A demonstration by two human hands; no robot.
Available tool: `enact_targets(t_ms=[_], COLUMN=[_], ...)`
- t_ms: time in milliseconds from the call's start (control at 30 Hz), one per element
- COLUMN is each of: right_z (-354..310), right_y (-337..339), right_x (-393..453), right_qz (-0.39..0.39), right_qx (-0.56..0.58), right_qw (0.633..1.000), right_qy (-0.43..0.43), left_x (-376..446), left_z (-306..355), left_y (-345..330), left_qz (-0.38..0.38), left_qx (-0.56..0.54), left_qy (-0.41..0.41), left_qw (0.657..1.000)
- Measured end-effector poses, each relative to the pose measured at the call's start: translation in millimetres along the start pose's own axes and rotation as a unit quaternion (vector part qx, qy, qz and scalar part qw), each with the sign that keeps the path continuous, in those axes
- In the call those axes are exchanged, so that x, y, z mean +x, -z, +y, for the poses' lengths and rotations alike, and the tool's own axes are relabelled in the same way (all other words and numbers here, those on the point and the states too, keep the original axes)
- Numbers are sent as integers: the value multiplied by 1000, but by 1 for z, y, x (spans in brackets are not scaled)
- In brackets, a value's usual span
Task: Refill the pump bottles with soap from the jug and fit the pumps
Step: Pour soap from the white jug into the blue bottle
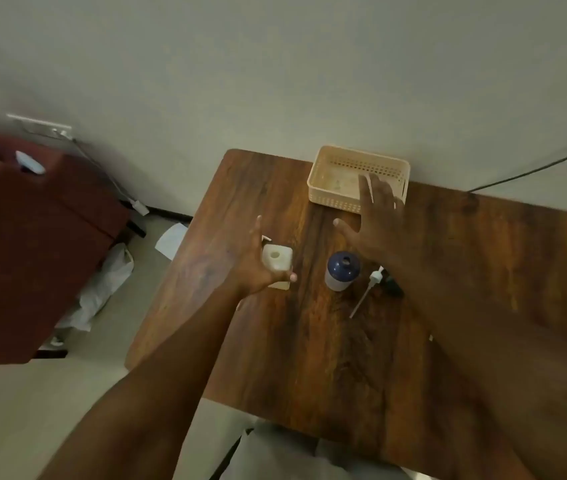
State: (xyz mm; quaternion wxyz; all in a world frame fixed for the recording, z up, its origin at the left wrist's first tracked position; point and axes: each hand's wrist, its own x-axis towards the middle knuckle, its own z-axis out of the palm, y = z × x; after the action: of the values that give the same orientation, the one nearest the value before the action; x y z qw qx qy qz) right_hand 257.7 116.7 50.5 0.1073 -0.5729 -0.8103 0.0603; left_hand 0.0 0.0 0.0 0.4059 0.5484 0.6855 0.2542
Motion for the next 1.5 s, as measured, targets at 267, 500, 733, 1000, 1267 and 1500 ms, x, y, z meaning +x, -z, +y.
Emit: enact_targets(t_ms=[267, 500, 733, 1000, 1267, 1500], right_z=[9, -3, -9, -14, -21, -20], right_y=[-27, -49, -78, -100, -109, -110], right_x=[-26, -58, -90, -91, -87, -83], right_qz=[-35, -6, -65, -67, -4, -8], right_qx=[109, 296, 382, 394, 402, 396], right_qw=[992, 930, 872, 867, 871, 876], right_qy=[-46, -217, -298, -297, -281, -276], left_x=[1, -3, -4, 2, 5, 12], left_z=[-29, -23, -25, -35, -36, -44], left_y=[-28, -43, -44, -47, -44, -37], left_qz=[14, 59, 79, 65, 38, 14], left_qx=[-140, -161, -159, -160, -218, -255], left_qy=[65, 27, -26, -23, -9, 8], left_qw=[988, 985, 984, 985, 975, 967])
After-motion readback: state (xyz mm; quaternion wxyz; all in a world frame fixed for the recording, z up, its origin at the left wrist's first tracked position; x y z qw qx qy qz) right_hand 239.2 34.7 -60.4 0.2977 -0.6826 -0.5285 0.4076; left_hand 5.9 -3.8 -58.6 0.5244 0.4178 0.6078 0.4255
